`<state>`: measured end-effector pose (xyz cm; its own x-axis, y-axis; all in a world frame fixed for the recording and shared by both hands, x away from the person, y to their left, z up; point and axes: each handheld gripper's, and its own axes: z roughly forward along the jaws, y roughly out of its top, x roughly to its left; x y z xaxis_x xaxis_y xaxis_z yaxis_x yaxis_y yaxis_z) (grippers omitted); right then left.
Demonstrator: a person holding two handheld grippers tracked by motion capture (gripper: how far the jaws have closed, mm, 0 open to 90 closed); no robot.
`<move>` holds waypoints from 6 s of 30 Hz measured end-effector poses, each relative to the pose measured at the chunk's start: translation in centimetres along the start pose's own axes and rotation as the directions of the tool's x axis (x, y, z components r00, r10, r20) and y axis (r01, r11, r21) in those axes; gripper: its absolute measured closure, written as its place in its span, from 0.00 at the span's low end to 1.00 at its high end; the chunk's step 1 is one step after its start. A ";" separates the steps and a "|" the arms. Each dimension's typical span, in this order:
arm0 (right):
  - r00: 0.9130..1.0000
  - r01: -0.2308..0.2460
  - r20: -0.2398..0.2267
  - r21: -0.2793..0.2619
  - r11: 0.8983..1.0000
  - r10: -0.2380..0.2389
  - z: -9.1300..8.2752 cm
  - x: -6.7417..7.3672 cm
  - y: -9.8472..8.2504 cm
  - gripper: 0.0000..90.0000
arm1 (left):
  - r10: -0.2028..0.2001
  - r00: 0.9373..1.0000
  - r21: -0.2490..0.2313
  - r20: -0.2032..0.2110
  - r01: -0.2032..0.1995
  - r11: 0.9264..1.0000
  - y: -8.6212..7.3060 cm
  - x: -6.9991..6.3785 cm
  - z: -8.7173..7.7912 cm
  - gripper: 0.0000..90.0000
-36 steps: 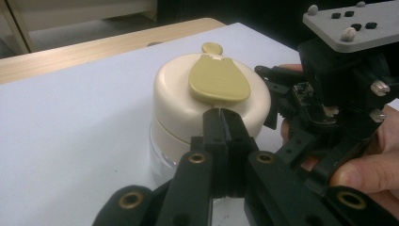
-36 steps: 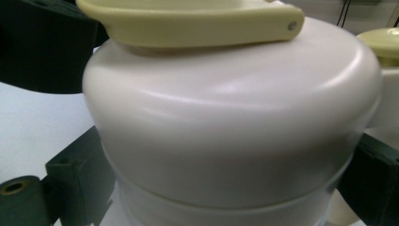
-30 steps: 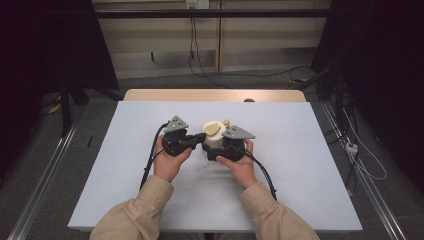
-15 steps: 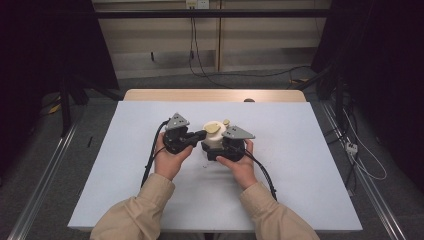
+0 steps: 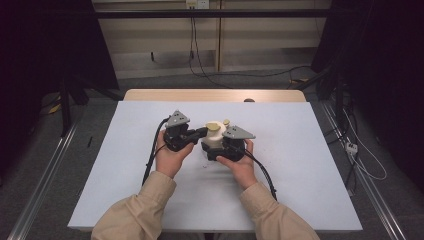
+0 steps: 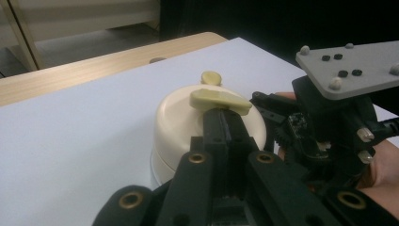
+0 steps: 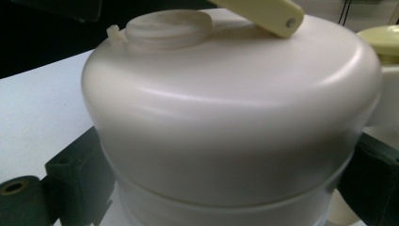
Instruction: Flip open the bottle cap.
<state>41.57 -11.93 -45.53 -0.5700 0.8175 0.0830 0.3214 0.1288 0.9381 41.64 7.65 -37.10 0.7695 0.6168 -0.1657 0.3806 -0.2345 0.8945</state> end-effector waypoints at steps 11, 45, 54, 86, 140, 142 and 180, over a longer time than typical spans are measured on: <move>1.000 0.000 0.000 0.000 1.000 0.000 0.0 0.0 0.0 0.05 | -0.003 1.000 -0.017 -0.004 0.002 1.000 0.5 -0.1 0.1 1.00; 1.000 -0.006 -0.003 0.002 1.000 0.006 0.0 0.0 0.0 0.05 | -0.004 1.000 -0.027 -0.009 0.004 1.000 1.0 -0.2 0.9 1.00; 1.000 -0.003 -0.003 0.003 1.000 0.003 0.0 0.0 0.0 0.05 | -0.008 1.000 -0.028 -0.009 0.007 1.000 1.0 -0.2 1.2 1.00; 1.000 -0.005 -0.003 0.002 1.000 0.005 0.0 0.0 0.1 0.05 | 0.002 1.000 -0.033 -0.014 -0.002 0.999 1.8 -0.6 2.2 1.00; 1.000 0.010 0.008 0.014 1.000 -0.010 -0.2 0.1 0.3 0.05 | -0.026 1.000 -0.066 0.003 0.026 0.997 1.5 0.0 1.7 0.68; 1.000 0.002 0.005 0.019 1.000 -0.003 -0.4 0.1 0.3 0.05 | -0.028 1.000 -0.069 -0.002 0.028 0.997 1.3 0.2 1.3 0.61; 1.000 0.009 -0.018 0.056 0.998 -0.008 -7.9 -1.0 -0.7 0.09 | -0.050 0.997 -0.059 -0.054 0.047 0.997 -7.0 3.4 -6.8 0.12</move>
<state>35.94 -17.32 -43.64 -0.5860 0.8062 0.0819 0.3586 0.1673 0.9184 38.14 16.53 -41.07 0.7203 0.6678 -0.1876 0.3855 -0.1605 0.9086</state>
